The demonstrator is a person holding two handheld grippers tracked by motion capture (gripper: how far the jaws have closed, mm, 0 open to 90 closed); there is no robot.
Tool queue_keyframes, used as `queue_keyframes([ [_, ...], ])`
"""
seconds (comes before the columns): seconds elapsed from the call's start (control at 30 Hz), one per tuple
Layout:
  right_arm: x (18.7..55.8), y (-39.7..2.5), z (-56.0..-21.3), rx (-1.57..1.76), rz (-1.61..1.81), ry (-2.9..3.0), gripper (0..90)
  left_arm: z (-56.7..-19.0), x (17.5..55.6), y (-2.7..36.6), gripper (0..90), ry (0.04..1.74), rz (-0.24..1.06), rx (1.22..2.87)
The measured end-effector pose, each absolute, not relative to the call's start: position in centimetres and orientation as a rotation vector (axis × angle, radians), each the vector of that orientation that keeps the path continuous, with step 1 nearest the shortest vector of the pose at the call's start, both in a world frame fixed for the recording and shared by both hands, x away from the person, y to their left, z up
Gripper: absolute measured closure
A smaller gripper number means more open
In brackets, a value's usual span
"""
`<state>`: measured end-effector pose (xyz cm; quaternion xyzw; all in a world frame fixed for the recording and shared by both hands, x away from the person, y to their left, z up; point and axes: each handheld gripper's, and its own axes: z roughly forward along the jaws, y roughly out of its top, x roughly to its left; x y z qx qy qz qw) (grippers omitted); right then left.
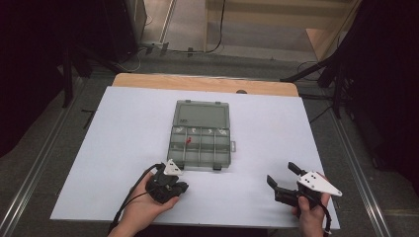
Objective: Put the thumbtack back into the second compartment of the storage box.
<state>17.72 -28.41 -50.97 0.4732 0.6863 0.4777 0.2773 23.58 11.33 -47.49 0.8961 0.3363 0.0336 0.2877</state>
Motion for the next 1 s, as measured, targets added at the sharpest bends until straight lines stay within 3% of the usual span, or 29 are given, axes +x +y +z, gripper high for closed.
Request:
queue_keyframes([
  [1.0, 17.7, -28.4, -50.9, 1.269, 1.280, 1.845, 11.0, -45.2, 26.3, 10.9, 85.6, 0.888, 0.129, 2.361],
])
